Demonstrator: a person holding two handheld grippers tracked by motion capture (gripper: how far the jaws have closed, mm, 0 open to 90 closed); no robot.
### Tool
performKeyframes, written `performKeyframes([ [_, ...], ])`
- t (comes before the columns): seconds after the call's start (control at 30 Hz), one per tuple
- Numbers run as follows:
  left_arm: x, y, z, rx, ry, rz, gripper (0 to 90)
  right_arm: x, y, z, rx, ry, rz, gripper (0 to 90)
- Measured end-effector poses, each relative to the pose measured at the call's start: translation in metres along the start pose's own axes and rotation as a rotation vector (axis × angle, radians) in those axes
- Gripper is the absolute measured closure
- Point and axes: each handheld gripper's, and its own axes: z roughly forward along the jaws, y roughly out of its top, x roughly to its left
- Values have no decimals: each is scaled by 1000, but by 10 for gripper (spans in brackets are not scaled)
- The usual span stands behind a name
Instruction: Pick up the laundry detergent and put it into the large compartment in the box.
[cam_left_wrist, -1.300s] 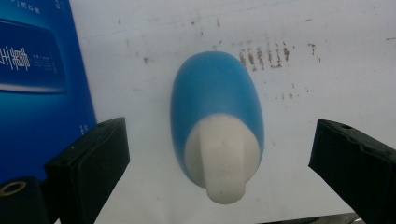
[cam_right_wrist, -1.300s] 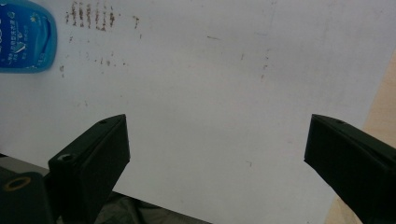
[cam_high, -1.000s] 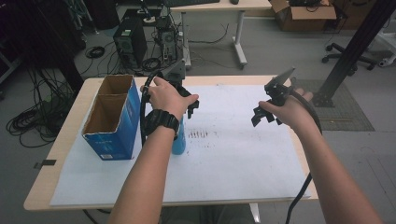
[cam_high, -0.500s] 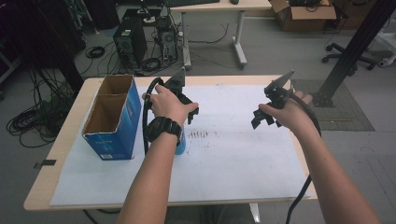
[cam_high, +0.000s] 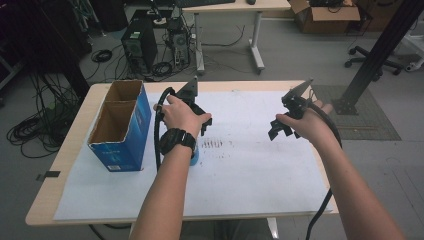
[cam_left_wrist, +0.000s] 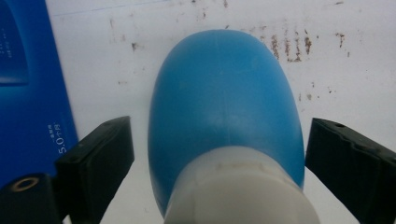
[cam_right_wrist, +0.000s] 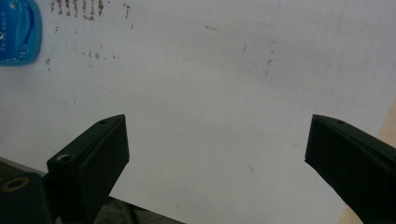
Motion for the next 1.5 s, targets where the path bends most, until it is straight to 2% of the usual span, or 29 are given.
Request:
performKeyframes([
  [0.23,0,1,1,-9,11,-6,109,-3,-1,1,3,4,4,64],
  [0.8,0,3,0,-5,6,-12,202,-5,-2,5,6,8,1,63],
  [1.5,-3,3,-2,2,10,-9,263,-5,-3,5,8,12,4,64],
])
